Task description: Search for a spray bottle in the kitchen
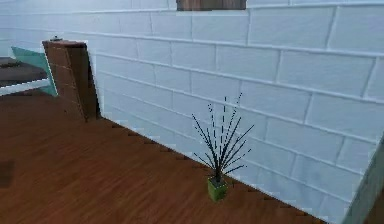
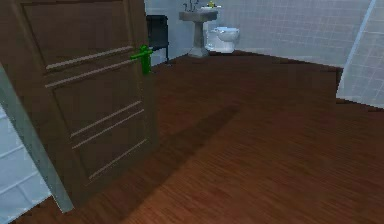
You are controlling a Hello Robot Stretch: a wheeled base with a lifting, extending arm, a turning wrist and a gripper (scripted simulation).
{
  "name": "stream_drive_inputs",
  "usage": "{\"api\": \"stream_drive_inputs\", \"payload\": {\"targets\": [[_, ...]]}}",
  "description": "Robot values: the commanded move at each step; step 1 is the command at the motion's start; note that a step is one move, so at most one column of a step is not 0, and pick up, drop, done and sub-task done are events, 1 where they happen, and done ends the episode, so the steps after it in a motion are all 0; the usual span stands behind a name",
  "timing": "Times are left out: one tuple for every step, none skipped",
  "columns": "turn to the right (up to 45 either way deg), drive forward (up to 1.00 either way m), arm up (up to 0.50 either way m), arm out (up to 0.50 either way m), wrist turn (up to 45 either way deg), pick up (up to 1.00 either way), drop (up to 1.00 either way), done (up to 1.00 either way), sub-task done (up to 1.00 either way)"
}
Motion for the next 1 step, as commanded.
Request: {"api": "stream_drive_inputs", "payload": {"targets": [[0.0,0.1,0.0,0.0,0.0,0.0,0.0,0.0,0.0]]}}
